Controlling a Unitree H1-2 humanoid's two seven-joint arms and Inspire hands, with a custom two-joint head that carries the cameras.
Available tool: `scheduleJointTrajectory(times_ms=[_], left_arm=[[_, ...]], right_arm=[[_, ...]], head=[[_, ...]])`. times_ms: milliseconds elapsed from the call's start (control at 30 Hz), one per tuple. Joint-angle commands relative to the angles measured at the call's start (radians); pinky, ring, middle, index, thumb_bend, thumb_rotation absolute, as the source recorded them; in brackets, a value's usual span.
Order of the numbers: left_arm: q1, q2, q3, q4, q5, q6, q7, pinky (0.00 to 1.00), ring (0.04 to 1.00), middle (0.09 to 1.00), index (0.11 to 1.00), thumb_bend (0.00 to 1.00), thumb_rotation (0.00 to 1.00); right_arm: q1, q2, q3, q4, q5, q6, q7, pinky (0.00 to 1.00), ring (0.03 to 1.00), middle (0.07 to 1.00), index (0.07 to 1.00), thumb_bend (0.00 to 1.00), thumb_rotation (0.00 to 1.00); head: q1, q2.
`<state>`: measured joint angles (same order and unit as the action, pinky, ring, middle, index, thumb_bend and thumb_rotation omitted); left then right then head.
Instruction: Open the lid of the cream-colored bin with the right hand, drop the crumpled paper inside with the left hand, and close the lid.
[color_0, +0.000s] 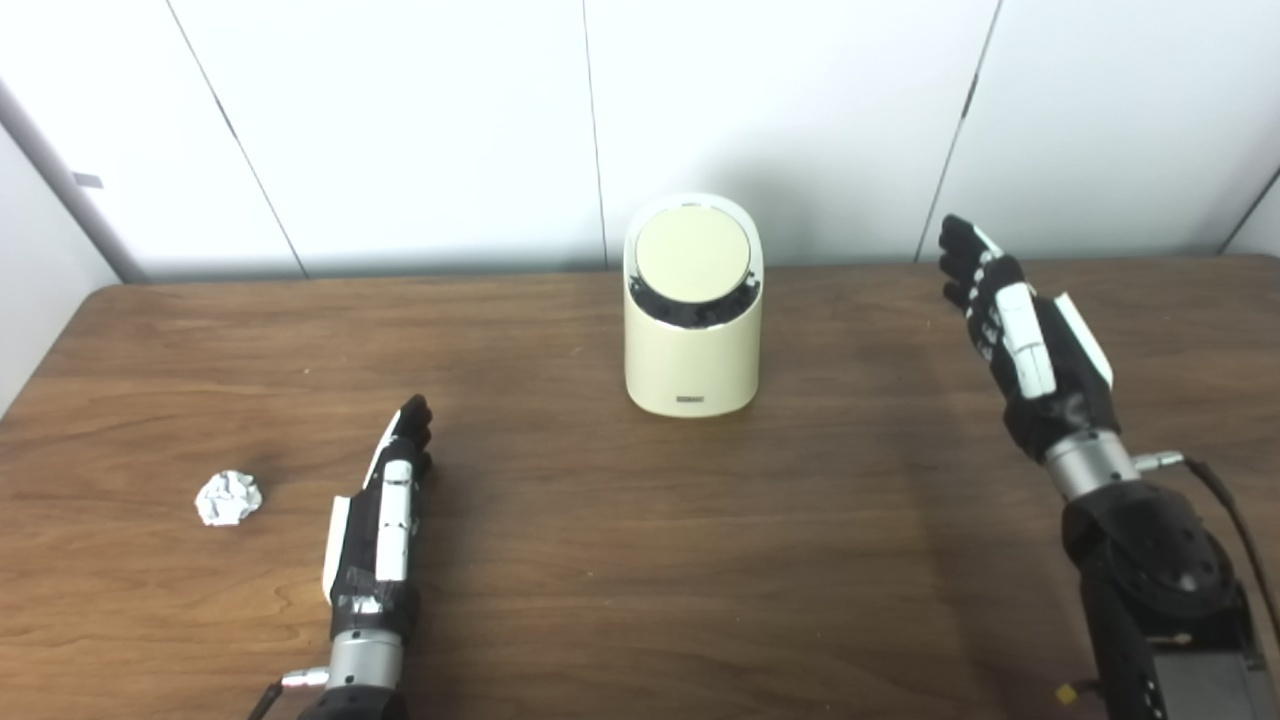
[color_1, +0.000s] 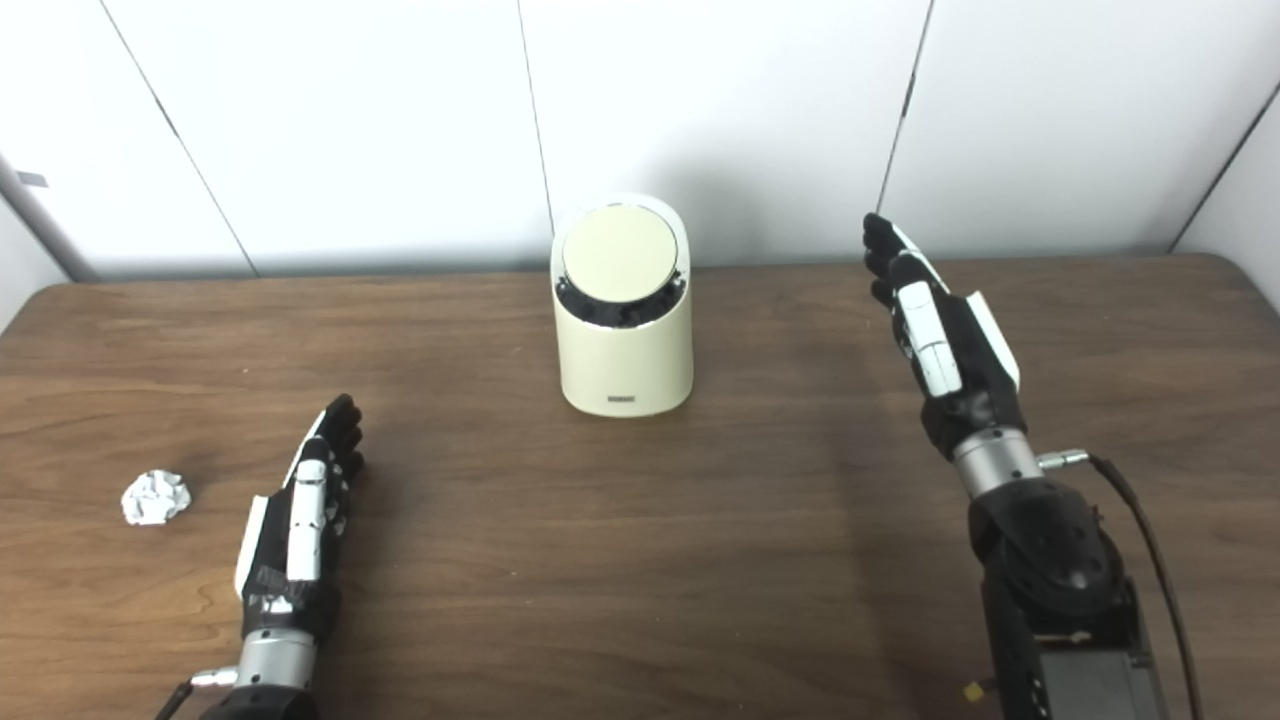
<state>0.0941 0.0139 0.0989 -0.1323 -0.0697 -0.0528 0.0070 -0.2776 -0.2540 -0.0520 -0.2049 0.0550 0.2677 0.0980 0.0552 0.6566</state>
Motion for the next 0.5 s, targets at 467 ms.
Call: scheduleJointTrajectory(times_ms=[467], left_arm=[[0.000, -0.019, -0.021, 0.018, 0.035, -0.042, 0.020, 1.00, 0.982, 0.957, 0.949, 0.38, 0.86]], right_arm=[[-0.250, -0.053, 0.182, 0.087, -0.308, 0.023, 0.035, 0.84, 0.915, 0.941, 0.926, 0.61, 0.97]], head=[[0.003, -0.027]])
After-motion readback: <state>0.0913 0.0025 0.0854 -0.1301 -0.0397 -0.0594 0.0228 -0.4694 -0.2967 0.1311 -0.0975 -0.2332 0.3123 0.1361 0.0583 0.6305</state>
